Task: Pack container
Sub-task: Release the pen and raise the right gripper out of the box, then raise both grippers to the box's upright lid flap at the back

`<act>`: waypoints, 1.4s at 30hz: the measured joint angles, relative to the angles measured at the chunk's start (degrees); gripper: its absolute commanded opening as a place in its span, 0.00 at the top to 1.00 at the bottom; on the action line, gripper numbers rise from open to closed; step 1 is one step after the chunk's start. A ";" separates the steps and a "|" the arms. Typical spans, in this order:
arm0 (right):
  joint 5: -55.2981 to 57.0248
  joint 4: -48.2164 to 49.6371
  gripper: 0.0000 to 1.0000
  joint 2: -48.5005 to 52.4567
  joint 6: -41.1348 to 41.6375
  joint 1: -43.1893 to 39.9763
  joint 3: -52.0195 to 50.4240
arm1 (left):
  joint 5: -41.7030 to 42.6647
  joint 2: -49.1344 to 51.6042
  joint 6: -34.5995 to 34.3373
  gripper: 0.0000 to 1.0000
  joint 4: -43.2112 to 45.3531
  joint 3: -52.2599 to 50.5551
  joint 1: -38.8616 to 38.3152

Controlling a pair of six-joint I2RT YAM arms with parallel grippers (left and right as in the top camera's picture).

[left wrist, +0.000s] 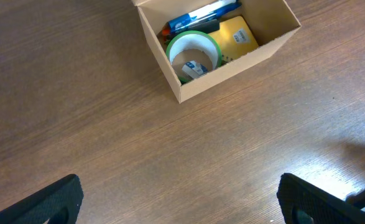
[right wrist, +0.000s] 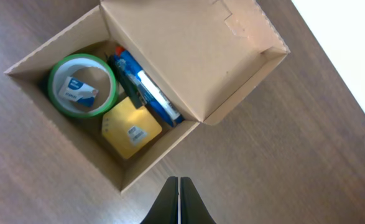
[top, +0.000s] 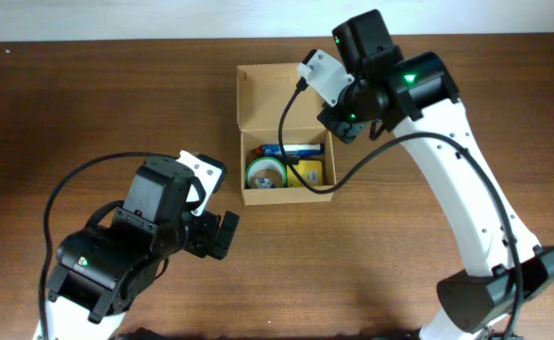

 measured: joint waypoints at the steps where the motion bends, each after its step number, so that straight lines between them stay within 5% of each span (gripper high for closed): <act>1: -0.37 -0.50 0.96 -0.13 0.00 0.00 0.00 | 0.00 0.00 0.00 0.00 0.00 0.00 0.00; 16: -2.54 -3.85 0.96 -0.15 3.85 0.00 -0.02 | -0.94 0.00 0.02 0.01 0.15 0.00 0.00; 25: -2.78 -6.51 0.96 -0.15 6.34 -0.20 -0.02 | -2.43 0.31 -0.46 0.00 10.54 0.02 0.68; 31: -4.00 -6.40 0.96 -0.15 8.31 -3.98 -0.02 | -0.42 2.36 -3.30 0.00 16.13 0.04 10.97; 42: -11.63 -3.45 0.96 0.37 9.14 -14.12 -0.02 | 16.76 14.40 -3.23 0.00 24.96 0.57 26.91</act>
